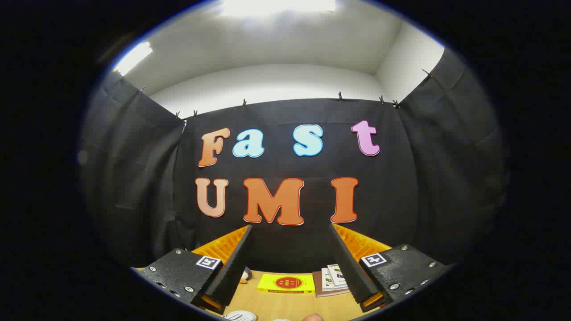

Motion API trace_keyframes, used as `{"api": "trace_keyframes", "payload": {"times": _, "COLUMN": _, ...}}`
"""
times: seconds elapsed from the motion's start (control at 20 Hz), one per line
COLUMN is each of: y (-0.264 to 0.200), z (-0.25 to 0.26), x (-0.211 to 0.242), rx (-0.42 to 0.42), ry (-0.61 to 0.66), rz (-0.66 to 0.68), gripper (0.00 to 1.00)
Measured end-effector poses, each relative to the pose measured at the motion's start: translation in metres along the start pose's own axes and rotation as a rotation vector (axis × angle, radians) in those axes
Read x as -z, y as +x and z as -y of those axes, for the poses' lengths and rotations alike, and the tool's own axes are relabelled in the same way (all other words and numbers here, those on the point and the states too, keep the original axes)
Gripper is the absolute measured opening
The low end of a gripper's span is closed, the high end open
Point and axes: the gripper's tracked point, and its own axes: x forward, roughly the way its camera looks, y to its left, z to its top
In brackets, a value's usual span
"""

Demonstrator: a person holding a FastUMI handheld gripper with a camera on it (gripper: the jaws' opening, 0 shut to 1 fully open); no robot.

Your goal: Open the storage box then place both shoes into the box .Put the left shoe in first, then the right shoe, with the right side of both shoes facing outward in a uniform manner.

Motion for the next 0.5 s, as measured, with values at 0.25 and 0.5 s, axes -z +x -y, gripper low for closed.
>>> {"api": "trace_keyframes", "payload": {"times": 0.25, "y": -0.0053, "z": 0.0074, "x": -0.0030, "rx": 0.018, "ry": -0.003, "rz": 0.006, "gripper": 0.98}}
{"api": "trace_keyframes", "payload": {"times": 0.5, "y": -0.0064, "z": 0.0071, "x": 0.0016, "rx": 0.018, "ry": -0.002, "rz": -0.009, "gripper": 0.98}}
